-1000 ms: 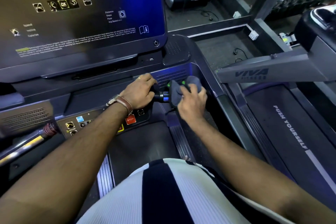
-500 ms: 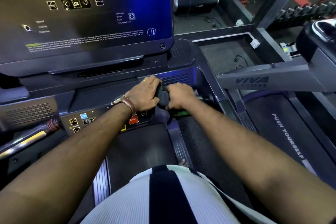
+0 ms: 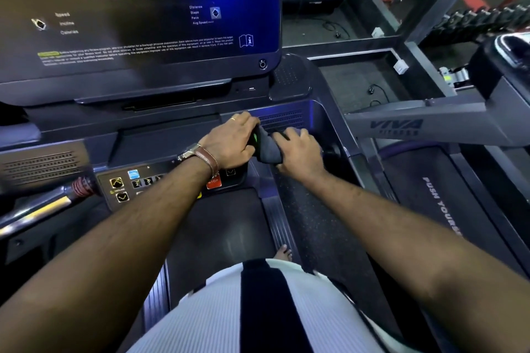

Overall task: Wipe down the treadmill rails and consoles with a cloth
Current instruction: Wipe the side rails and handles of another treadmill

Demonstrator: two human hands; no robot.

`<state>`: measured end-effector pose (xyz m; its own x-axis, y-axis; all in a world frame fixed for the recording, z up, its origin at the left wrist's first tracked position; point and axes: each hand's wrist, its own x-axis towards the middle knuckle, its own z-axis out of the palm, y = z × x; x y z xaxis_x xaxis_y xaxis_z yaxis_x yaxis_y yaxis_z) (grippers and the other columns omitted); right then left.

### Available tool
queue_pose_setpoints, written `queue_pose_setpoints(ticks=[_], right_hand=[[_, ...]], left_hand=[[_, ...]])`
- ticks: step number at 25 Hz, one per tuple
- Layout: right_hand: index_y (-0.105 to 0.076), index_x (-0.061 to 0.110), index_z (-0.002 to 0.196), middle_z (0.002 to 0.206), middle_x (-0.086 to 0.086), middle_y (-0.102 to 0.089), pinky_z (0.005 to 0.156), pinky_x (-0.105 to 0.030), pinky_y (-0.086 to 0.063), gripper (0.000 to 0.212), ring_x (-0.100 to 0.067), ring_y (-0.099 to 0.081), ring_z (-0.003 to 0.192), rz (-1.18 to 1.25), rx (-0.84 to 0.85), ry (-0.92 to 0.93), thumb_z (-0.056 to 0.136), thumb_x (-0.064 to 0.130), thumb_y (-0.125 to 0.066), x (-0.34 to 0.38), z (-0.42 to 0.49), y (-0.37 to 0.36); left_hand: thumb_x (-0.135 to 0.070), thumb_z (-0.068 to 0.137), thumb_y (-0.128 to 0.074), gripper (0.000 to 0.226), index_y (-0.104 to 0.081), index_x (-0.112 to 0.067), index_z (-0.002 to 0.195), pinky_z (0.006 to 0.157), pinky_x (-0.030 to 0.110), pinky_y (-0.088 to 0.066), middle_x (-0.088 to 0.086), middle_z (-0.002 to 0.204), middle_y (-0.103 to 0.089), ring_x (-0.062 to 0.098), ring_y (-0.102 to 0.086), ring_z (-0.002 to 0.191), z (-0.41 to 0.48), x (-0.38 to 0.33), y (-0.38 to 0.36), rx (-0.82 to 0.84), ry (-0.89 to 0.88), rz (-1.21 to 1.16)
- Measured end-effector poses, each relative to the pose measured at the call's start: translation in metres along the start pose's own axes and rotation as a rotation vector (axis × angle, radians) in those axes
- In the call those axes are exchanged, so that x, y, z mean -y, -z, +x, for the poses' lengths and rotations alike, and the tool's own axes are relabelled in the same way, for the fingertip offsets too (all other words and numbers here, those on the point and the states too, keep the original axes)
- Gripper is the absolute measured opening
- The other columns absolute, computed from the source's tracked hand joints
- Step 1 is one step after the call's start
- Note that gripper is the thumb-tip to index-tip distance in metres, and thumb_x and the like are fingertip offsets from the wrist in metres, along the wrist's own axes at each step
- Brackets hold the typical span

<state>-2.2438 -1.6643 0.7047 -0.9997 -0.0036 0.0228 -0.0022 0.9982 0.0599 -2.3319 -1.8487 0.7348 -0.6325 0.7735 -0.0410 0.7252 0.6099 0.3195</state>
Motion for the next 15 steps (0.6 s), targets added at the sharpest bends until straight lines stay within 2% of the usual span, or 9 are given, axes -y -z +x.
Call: queue_pose_setpoints(ticks=[1,3,4,5,6,8,10,13,15], right_hand=[[-0.056,0.031,0.097,0.095,0.003,-0.062,0.069,-0.037,-0.051,0.048,-0.025,-0.057,0.081,0.075,0.117,0.014,0.055,0.044,-0.075,-0.01,0.01,0.006],[-0.061,0.033,0.084,0.084,0.011,-0.068,0.069,-0.032,-0.053,0.043,-0.015,-0.06,0.076,0.287,0.455,0.028,0.047,0.046,-0.079,-0.033,0.038,0.029],[-0.063,0.033,0.08,0.081,0.012,-0.07,0.068,-0.031,-0.054,0.041,-0.013,-0.063,0.075,0.322,0.533,0.023,0.044,0.044,-0.081,-0.042,0.043,0.035],[-0.065,0.034,0.081,0.081,0.012,-0.07,0.068,-0.03,-0.054,0.042,-0.012,-0.065,0.076,0.335,0.541,0.015,0.043,0.042,-0.082,-0.05,0.041,0.035],[-0.066,0.034,0.089,0.086,0.011,-0.069,0.068,-0.031,-0.054,0.047,-0.013,-0.065,0.081,0.319,0.495,0.016,0.046,0.042,-0.082,-0.055,0.035,0.029],[-0.062,0.033,0.11,0.102,0.006,-0.063,0.072,-0.035,-0.051,0.062,-0.024,-0.06,0.09,0.19,0.241,0.026,0.052,0.041,-0.082,-0.065,0.003,0.002],[-0.055,0.024,0.127,0.115,-0.003,-0.057,0.074,-0.04,-0.047,0.079,-0.032,-0.053,0.09,0.071,0.023,-0.028,0.055,0.036,-0.084,-0.061,-0.024,-0.025],[-0.055,0.022,0.131,0.122,-0.006,-0.054,0.079,-0.044,-0.044,0.074,-0.034,-0.047,0.094,0.091,-0.185,-0.199,0.061,0.034,-0.074,-0.04,-0.026,-0.036],[-0.053,0.022,0.137,0.13,-0.009,-0.052,0.089,-0.049,-0.041,0.075,-0.039,-0.046,0.104,0.114,-0.241,-0.173,0.066,0.042,-0.066,-0.015,-0.026,-0.031]], left_hand=[[-0.027,0.078,-0.056,0.055,-0.039,-0.012,0.129,0.084,0.047,-0.05,0.004,0.121,-0.044,0.024,-0.044,0.114,0.0,0.0,0.001,-0.003,0.013,0.001],[-0.028,0.079,-0.054,0.054,-0.041,-0.014,0.129,0.082,0.046,-0.051,0.003,0.121,-0.043,0.023,-0.043,0.114,0.001,0.0,0.004,-0.005,0.013,0.006],[-0.028,0.08,-0.053,0.051,-0.042,-0.015,0.128,0.081,0.046,-0.051,0.002,0.12,-0.043,0.023,-0.043,0.113,0.001,0.0,0.004,-0.005,-0.004,0.022],[-0.028,0.081,-0.052,0.049,-0.044,-0.016,0.128,0.08,0.044,-0.051,0.001,0.119,-0.044,0.022,-0.043,0.112,0.0,0.001,0.004,0.001,-0.018,0.041],[-0.027,0.082,-0.05,0.047,-0.046,-0.017,0.128,0.079,0.043,-0.051,-0.001,0.119,-0.045,0.021,-0.043,0.112,0.0,0.002,0.004,0.007,-0.02,0.053],[-0.026,0.083,-0.047,0.044,-0.051,-0.019,0.126,0.079,0.043,-0.052,-0.003,0.118,-0.049,0.019,-0.043,0.11,-0.001,0.003,0.002,0.015,-0.02,0.062],[-0.024,0.082,-0.047,0.042,-0.054,-0.018,0.123,0.081,0.044,-0.051,-0.003,0.117,-0.052,0.019,-0.044,0.11,0.0,0.004,0.002,0.018,-0.02,0.037],[-0.017,0.077,-0.046,0.042,-0.053,-0.014,0.118,0.09,0.042,-0.047,0.002,0.116,-0.056,0.02,-0.046,0.11,0.002,0.004,0.006,-0.028,0.028,-0.147],[-0.018,0.074,-0.042,0.044,-0.051,-0.013,0.116,0.092,0.042,-0.045,0.004,0.116,-0.057,0.021,-0.047,0.11,0.003,0.004,0.005,-0.051,0.042,-0.187]])
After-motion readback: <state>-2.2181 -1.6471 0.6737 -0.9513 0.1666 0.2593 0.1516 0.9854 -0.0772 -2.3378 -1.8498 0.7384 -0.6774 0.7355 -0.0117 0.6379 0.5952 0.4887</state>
